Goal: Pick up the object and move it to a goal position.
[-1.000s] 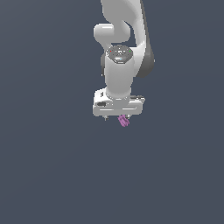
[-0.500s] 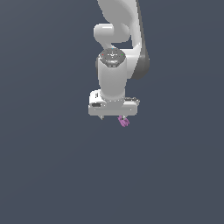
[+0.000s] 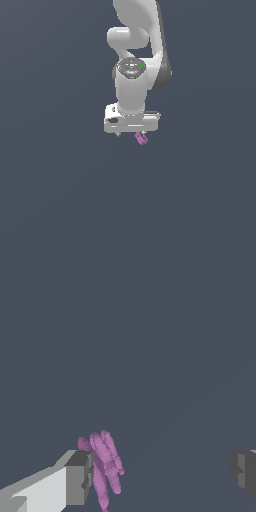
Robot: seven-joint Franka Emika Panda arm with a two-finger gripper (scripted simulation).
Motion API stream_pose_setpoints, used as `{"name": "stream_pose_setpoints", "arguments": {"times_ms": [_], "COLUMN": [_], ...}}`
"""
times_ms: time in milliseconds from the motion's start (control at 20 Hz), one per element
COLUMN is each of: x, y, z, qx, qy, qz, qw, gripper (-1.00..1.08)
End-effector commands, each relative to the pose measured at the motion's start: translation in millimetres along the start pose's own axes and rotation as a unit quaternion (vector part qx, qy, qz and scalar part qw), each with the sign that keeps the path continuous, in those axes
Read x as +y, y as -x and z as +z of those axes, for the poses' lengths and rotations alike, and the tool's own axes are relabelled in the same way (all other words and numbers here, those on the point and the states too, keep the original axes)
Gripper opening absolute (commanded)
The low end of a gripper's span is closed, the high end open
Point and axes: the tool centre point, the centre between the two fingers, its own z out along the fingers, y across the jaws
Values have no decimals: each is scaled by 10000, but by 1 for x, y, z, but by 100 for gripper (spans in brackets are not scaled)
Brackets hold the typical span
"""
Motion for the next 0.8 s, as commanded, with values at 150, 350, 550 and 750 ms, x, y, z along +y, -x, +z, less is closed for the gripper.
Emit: {"name": "stream_pose_setpoints", "arguments": {"times_ms": [150, 350, 550, 750], "x": [-15, -31, -44, -53], "y": [16, 35, 53, 66], "z": [17, 34, 48, 58], "qx": [20, 44, 65, 79], "qy": [21, 40, 53, 60], "qz": [-439, -911, -1330, -1621], "qw": [9990, 9958, 9911, 9867], "gripper": [100, 100, 100, 100]}}
